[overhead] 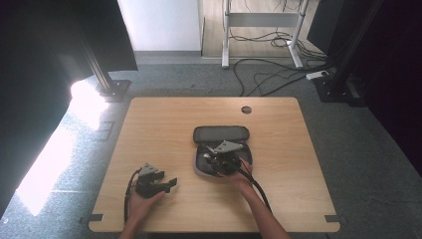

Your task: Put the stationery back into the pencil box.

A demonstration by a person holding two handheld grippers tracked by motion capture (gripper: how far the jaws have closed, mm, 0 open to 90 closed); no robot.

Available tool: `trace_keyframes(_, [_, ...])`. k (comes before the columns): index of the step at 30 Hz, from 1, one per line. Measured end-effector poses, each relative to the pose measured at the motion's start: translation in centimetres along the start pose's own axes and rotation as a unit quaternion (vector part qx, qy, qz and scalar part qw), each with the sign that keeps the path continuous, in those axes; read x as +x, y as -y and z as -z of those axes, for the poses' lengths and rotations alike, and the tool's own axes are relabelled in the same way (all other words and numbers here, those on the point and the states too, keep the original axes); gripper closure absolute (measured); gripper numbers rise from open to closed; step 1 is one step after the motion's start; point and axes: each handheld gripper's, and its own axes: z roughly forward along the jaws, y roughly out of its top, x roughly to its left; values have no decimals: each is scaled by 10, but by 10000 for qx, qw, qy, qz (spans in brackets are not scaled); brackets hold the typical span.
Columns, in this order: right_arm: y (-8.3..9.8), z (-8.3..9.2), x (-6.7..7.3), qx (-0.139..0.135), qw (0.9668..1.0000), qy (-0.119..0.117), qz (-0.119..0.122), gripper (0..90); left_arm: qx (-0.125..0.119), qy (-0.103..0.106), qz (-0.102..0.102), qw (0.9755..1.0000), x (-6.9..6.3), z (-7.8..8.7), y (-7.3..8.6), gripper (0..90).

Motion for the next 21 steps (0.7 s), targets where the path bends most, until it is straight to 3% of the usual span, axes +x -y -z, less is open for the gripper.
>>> trace_keyframes(9, [3, -10, -7, 172, 9997, 51, -137, 719, 23, 61, -10, 10000, -3, -2, 0, 321])
trace_keyframes(21, [7, -24, -10, 543, 9982, 204, -148, 716, 22, 23, 5, 10000, -1, -1, 0, 321])
